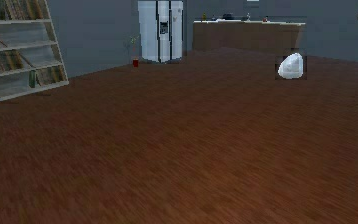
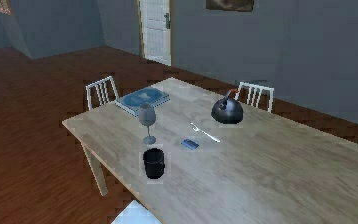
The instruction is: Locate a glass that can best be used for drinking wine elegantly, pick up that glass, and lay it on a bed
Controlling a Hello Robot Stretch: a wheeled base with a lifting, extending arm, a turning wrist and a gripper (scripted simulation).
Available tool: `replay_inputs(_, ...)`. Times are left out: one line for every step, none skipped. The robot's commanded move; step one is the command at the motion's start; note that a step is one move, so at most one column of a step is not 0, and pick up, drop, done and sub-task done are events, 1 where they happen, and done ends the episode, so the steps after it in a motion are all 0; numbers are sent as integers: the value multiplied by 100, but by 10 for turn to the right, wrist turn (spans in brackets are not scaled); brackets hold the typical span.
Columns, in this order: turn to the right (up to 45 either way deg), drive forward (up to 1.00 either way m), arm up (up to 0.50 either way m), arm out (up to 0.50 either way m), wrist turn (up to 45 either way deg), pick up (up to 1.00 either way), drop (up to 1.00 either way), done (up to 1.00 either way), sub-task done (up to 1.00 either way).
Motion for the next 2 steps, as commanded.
replay_inputs(0,0,50,0,0,0,0,0,0)
replay_inputs(0,0,38,0,0,0,0,0,0)
